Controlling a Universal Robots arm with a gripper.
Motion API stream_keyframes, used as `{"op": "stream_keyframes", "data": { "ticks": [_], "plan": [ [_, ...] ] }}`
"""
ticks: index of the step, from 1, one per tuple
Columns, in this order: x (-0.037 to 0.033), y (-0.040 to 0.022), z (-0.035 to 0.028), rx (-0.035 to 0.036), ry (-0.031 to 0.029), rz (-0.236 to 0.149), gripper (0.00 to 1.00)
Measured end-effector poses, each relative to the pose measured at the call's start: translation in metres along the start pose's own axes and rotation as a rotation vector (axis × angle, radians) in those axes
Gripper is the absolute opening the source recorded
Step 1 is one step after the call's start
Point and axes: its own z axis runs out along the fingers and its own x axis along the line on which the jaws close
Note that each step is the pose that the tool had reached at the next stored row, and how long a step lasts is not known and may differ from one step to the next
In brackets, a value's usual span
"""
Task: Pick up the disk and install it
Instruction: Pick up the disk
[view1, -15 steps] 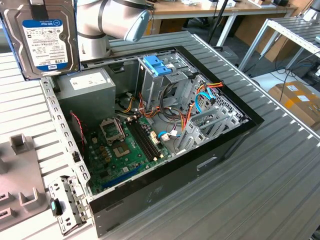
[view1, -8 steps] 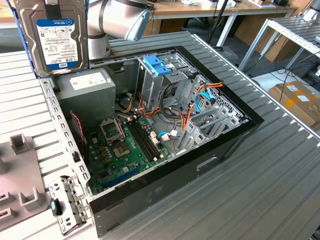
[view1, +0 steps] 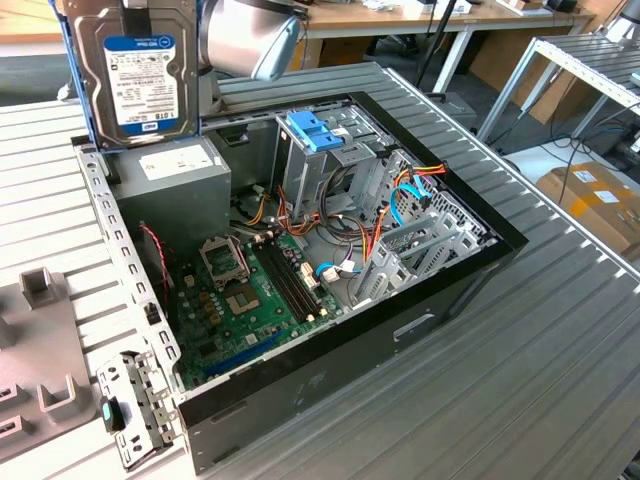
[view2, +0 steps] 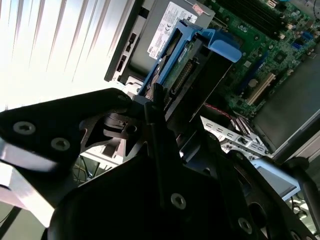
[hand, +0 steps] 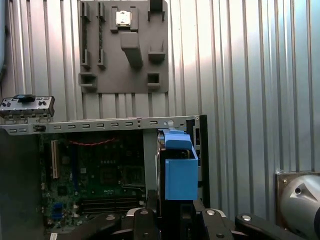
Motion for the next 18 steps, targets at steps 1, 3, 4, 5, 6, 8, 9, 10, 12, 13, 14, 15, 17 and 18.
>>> {"op": "stream_keyframes", "data": {
  "ticks": [1,3,4,5,6,8,9,10,12,13,14,15,17,18],
  "plan": [
    [-0.0001,-0.0022,0.0,0.0,0.0,0.0,0.35],
    [-0.0004,-0.0087,0.0001,0.0,-0.0001,0.0,0.35],
    [-0.0007,-0.0126,0.0001,0.0,0.0,0.0,0.35],
    [-0.0008,-0.0152,0.0002,0.0001,-0.0001,0.0,0.35],
    [-0.0009,-0.0171,0.0001,0.0,0.0,0.0,0.35],
    [-0.0012,-0.0222,0.0002,0.0,0.0,0.0,0.35],
    [-0.0013,-0.0239,0.0002,0.0,0.0,0.0,0.35],
    [-0.0015,-0.0268,0.0003,0.0,-0.0001,0.0,0.35],
    [-0.0017,-0.0317,0.0003,0.0,-0.0001,0.0,0.35],
    [-0.0018,-0.0336,0.0004,0.0001,-0.0001,0.0,0.35],
    [-0.002,-0.0364,0.0004,0.0001,-0.0001,0.0,0.35],
    [-0.0021,-0.0381,0.0004,0.0,0.0,0.0,0.35],
    [-0.0022,-0.041,0.0004,0.0,0.0,0.0,0.35],
    [-0.0023,-0.0423,0.0004,0.0,0.0,0.0,0.35]
  ]
}}
